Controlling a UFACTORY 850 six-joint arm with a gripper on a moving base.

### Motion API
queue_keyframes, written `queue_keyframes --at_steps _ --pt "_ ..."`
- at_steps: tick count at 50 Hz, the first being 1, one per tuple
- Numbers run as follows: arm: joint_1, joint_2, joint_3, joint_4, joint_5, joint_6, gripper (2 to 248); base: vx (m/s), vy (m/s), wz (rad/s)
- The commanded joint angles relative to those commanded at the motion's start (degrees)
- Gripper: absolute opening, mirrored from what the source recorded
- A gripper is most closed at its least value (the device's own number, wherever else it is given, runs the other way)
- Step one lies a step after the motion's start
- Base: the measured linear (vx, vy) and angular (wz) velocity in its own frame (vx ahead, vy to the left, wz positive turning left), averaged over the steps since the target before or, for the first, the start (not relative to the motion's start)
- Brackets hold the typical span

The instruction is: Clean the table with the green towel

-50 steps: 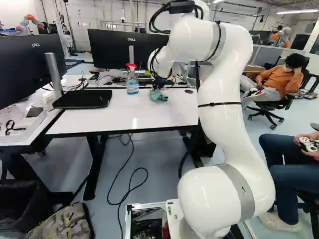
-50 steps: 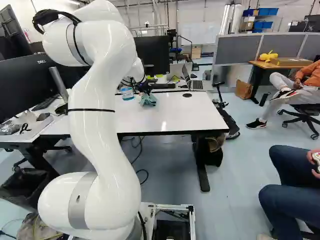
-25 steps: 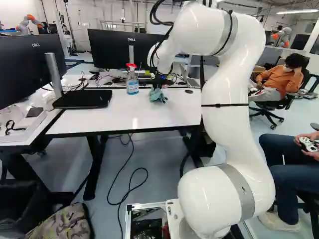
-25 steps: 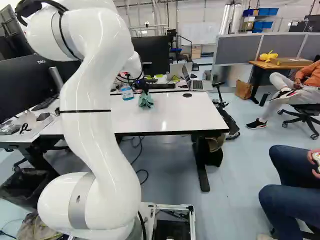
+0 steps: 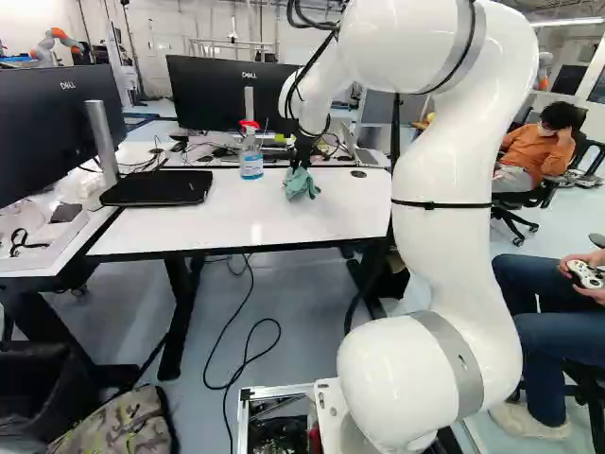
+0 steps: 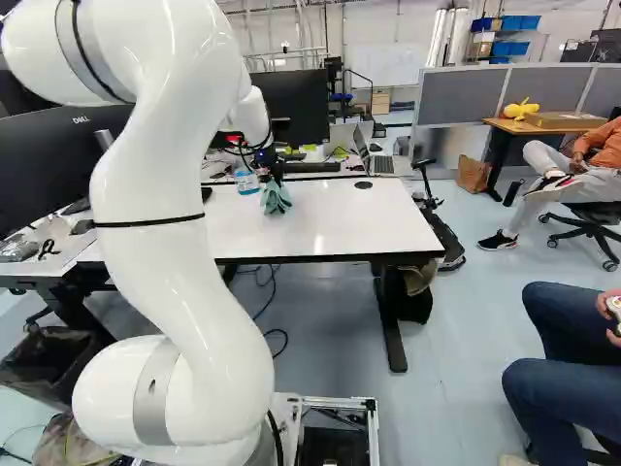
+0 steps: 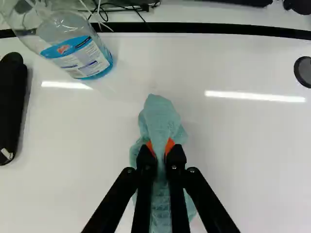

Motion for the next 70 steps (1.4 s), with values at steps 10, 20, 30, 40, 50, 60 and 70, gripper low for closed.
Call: queue_keyframes --at_steps 10,20,30,40,50,60,70 --pt "0.0 1.8 0.6 0.0 -2.6 0.0 37 0.000 0.000 0.000" --pt "0.0 3.2 0.8 0.0 -2.6 0.0 37 0.000 0.000 0.000" --pt "0.0 3.6 0.8 0.0 -2.6 0.0 37 0.000 0.000 0.000" --pt "0.0 3.6 0.8 0.0 -2.6 0.0 37 0.000 0.000 0.000" --pt "-0.4 2.3 -0.7 0.0 -2.0 0.0 37 0.000 0.000 0.000" --pt "-1.3 -0.1 -3.7 0.0 1.0 0.0 37 0.000 0.000 0.000" --pt "-1.7 -3.7 -7.0 0.0 3.7 0.0 37 0.000 0.000 0.000"
